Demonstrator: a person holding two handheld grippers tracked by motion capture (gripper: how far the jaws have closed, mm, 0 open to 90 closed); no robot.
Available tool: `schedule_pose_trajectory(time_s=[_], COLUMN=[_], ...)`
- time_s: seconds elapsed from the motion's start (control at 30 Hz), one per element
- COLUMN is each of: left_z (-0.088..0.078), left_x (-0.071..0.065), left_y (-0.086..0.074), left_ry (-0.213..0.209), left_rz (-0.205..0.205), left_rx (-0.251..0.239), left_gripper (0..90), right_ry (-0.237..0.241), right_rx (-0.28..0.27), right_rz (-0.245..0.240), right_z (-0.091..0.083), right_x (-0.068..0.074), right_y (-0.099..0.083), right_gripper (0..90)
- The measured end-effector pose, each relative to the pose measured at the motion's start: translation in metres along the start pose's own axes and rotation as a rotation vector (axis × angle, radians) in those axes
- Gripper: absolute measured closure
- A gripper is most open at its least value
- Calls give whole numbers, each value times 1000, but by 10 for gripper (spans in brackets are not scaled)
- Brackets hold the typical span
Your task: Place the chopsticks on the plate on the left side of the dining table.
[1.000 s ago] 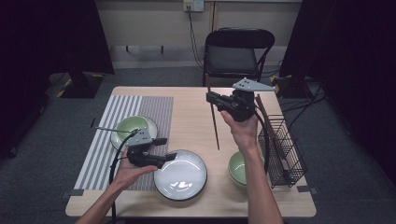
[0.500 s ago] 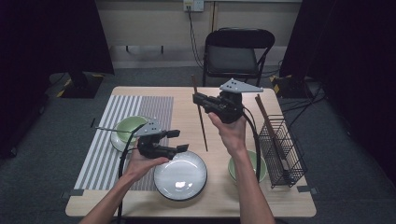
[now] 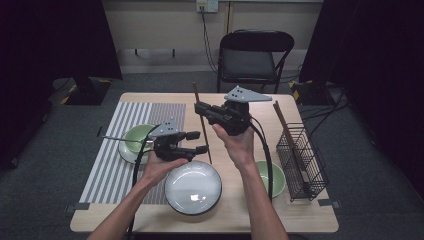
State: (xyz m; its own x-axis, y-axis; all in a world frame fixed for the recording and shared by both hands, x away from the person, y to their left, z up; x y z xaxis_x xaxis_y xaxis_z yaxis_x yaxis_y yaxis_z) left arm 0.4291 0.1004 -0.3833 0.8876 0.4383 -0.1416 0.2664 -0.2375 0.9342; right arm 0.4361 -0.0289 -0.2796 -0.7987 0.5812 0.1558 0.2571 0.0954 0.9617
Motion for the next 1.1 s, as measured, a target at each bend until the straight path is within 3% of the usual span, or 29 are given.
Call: schedule_pose_trajectory(time_s=[0.07, 0.3, 0.47, 0.67, 0.87, 1.1], left_z=[0, -4, -9, -10, -14, -17], left_x=[2, 12, 14, 7, 9, 9], left_y=[0, -2, -2, 3, 4, 4], left_ry=[24, 37, 7, -37, -45, -52], left_rz=[22, 6, 14, 22, 16, 22], left_rx=[10, 19, 9, -14, -31, -36], left_gripper=[401, 459, 555, 674, 811, 843], right_ry=[14, 11, 19, 32, 45, 52], right_rx=[-3, -7, -9, 3, 11, 7], right_rz=[-2, 0, 4, 11, 10, 11], right_z=[1, -1, -2, 5, 7, 4], right_x=[2, 1, 0, 1, 3, 2], right_y=[1, 0, 0, -3, -6, -5], right_gripper=[846, 845, 847, 847, 847, 847])
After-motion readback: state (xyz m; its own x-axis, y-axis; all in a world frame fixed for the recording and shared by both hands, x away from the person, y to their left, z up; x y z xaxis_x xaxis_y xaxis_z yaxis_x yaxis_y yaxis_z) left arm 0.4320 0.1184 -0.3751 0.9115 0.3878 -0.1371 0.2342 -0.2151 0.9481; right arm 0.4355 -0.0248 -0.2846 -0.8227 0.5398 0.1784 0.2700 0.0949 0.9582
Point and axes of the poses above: each handheld gripper's, and its own axes: z roughly forward along the jaws, y roughly out of its top, x roughly to its left, the point moved 5 cm from there along z, roughly forward along the jaws, and after that the axes turned 3 degrees about x, right-handed, at the moved point
